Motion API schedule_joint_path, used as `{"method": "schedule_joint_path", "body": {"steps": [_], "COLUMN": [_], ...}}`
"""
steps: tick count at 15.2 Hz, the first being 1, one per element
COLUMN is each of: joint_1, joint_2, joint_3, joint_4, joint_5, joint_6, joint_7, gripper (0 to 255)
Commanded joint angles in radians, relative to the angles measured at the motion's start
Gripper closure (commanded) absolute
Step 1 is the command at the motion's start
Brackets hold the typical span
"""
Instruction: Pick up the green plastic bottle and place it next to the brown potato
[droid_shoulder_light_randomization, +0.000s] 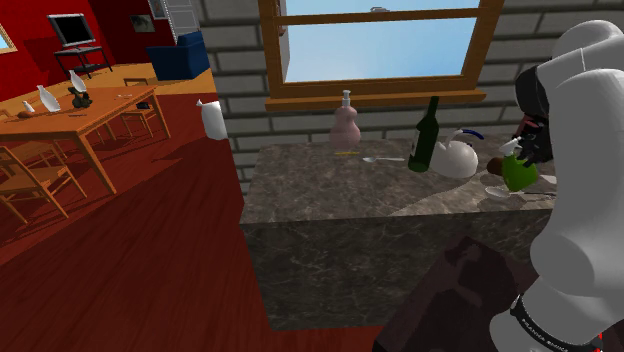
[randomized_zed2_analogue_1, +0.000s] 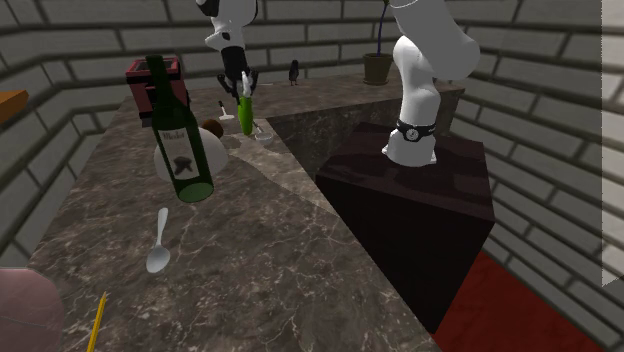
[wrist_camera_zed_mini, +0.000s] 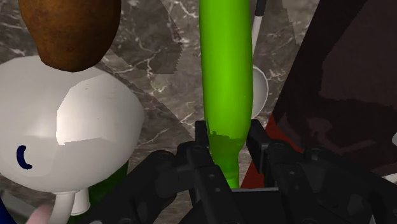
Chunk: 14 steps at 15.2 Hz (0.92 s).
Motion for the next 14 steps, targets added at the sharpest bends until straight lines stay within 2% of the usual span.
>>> {"method": "schedule_joint_path", "body": {"steps": [1,6,7,12,14], "joint_1": [-0.001,0.0,-0.001,0.0,-0.035], "joint_2": [0.006,0.007,0.008,0.007,0.005], "joint_3": [0.003,0.001,0.001,0.001,-0.005], "joint_4": [-0.006,-0.006,-0.003,-0.006,0.058], "joint_5": [0.001,0.002,0.002,0.002,-0.012], "joint_6": [0.005,0.004,0.002,0.004,-0.05], "joint_7": [-0.003,-0.004,-0.003,-0.004,0.01], "gripper": [255,255,0,0,0]}}
